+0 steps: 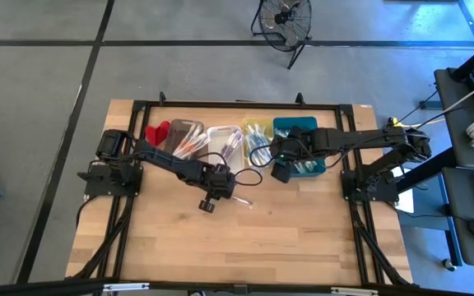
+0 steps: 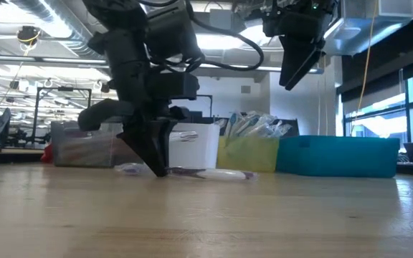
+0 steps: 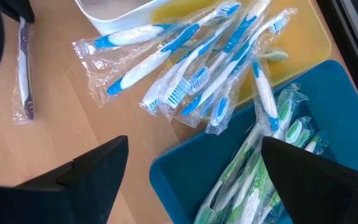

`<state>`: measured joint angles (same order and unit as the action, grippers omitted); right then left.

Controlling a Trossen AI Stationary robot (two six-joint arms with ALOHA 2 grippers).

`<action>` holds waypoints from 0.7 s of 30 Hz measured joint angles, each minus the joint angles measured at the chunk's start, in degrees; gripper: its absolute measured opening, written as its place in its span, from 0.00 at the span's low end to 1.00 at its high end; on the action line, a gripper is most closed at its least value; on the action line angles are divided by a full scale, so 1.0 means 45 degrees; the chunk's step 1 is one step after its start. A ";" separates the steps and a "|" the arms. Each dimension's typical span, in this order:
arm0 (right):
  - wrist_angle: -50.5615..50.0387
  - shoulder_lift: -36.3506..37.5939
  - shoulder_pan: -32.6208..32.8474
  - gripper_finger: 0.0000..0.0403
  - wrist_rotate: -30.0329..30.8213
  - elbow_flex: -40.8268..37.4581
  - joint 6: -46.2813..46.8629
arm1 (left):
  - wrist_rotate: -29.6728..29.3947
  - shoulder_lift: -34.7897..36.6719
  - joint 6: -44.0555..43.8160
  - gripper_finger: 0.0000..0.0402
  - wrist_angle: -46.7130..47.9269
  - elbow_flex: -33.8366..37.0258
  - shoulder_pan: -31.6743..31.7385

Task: Pick & Place Toothbrushes
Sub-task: Put the purple toothbrush into the white bin

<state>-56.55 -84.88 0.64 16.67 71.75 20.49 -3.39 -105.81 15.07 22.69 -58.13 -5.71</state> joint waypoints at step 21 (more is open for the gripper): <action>-0.0015 0.0000 0.0000 0.98 -0.0034 0.0000 -0.0003 | -0.2562 0.2669 -0.0018 0.03 0.0470 0.0068 -0.0931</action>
<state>-56.62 -84.88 0.64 16.51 71.75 20.48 -14.92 -93.80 14.98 24.81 -57.82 -9.90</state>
